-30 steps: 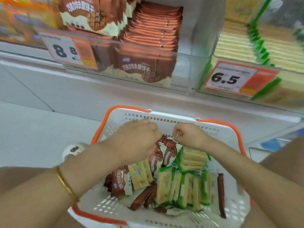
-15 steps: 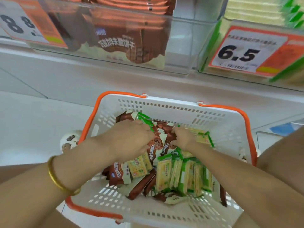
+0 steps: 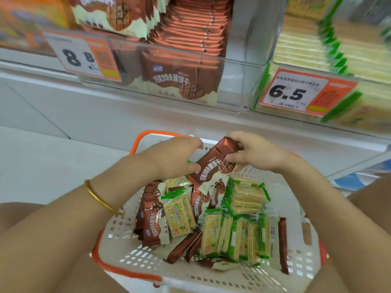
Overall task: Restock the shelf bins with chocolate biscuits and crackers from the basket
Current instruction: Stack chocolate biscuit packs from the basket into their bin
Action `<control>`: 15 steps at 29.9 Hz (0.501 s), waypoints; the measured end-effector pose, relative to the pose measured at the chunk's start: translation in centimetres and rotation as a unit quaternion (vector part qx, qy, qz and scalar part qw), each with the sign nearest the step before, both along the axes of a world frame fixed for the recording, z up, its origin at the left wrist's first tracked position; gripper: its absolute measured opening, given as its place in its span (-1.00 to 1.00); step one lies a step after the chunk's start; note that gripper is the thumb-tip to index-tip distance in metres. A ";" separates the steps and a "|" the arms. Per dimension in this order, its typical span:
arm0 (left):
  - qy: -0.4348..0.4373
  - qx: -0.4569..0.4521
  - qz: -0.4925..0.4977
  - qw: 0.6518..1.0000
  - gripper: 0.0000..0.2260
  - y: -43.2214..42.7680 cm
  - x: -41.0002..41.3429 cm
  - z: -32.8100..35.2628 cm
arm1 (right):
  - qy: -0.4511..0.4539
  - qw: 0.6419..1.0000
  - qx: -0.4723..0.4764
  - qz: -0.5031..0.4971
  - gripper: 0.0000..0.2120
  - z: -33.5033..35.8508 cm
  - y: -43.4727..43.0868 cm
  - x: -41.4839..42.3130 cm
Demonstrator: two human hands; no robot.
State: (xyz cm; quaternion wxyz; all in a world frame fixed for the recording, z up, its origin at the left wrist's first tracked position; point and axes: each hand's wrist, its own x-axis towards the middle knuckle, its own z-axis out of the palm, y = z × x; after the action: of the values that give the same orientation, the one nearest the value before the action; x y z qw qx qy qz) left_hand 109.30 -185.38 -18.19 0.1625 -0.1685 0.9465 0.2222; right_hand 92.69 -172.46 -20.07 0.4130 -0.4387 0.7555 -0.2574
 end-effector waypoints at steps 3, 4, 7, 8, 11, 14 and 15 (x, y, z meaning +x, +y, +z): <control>0.041 0.047 0.039 0.997 -0.57 -1.1 0.8 2.9 | -0.105 0.987 -0.107 -0.051 -0.72 3.3 -0.3 2.5; 0.059 0.059 0.050 0.995 -0.62 -1.6 1.3 3.9 | -0.122 0.982 -0.130 -0.055 -0.66 4.3 -0.5 3.3; 0.152 0.091 0.082 0.981 -0.75 -3.2 3.2 7.1 | -0.105 0.977 -0.183 -0.029 -0.56 7.2 -1.7 5.5; 0.194 0.101 0.098 0.971 -0.75 -3.8 3.8 8.0 | -0.087 0.975 -0.203 -0.022 -0.59 8.4 -2.3 6.0; 0.363 0.087 0.162 0.913 -0.66 -5.7 5.5 10.0 | 0.012 0.957 -0.289 -0.030 -0.64 12.3 -4.9 6.5; 0.516 -0.063 0.216 0.827 -0.42 -8.0 6.8 10.6 | 0.114 0.908 -0.396 -0.078 -0.66 15.5 -8.0 6.7; 0.531 -0.116 0.235 0.806 -0.37 -8.7 7.2 10.5 | 0.146 0.888 -0.427 -0.095 -0.68 16.2 -9.2 6.9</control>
State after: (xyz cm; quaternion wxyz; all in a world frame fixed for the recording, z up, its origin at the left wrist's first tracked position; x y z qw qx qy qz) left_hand 116.46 -194.04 -7.70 -0.4437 -0.2590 0.8350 0.1972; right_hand 99.54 -181.65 -3.88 0.0446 -0.5317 0.6626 -0.5257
